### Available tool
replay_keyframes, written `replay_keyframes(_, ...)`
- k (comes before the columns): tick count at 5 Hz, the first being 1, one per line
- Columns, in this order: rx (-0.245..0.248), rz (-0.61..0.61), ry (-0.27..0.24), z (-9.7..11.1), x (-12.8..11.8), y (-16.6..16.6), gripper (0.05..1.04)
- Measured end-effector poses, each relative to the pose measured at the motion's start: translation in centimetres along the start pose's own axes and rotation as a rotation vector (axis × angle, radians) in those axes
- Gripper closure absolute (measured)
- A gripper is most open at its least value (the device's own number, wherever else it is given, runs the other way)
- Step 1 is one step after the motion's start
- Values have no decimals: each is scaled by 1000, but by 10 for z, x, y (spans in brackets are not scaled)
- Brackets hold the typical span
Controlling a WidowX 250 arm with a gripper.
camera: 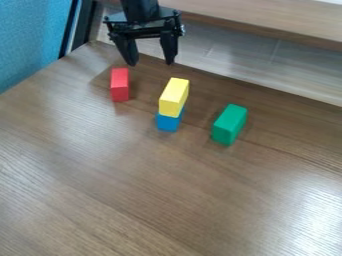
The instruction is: Move the red cube towards the right side
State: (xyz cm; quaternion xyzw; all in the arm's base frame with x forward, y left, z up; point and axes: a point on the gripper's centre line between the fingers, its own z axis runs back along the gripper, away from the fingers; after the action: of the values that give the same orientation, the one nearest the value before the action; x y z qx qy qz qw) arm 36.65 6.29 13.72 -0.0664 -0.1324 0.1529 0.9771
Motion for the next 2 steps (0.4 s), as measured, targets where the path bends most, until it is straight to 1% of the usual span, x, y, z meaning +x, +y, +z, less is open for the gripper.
replay_keyframes(1,-1,6,35,-12,-4,1,82)
replay_keyframes(2,-16,7,43,-13,-2,-2,82)
